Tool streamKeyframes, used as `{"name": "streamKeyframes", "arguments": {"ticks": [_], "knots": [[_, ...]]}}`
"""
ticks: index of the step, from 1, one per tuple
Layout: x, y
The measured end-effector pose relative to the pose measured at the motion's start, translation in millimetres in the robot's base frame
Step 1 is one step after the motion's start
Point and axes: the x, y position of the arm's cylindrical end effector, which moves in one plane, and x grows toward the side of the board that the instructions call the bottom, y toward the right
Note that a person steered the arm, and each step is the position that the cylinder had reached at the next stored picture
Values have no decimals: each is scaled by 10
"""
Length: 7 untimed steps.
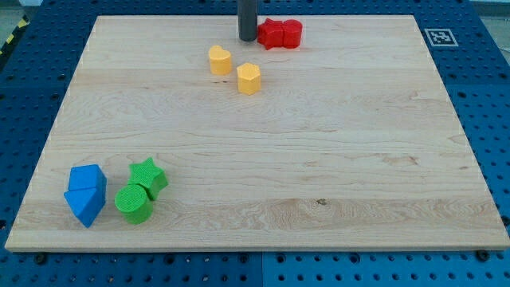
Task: Push red star towards the center
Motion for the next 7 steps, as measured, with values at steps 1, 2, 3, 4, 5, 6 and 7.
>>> {"name": "streamKeyframes", "arguments": {"ticks": [1, 2, 3, 4, 5, 6, 7], "knots": [[-45, 0], [-315, 99], [-417, 193], [-417, 230], [-461, 520], [-462, 716], [-462, 791]]}}
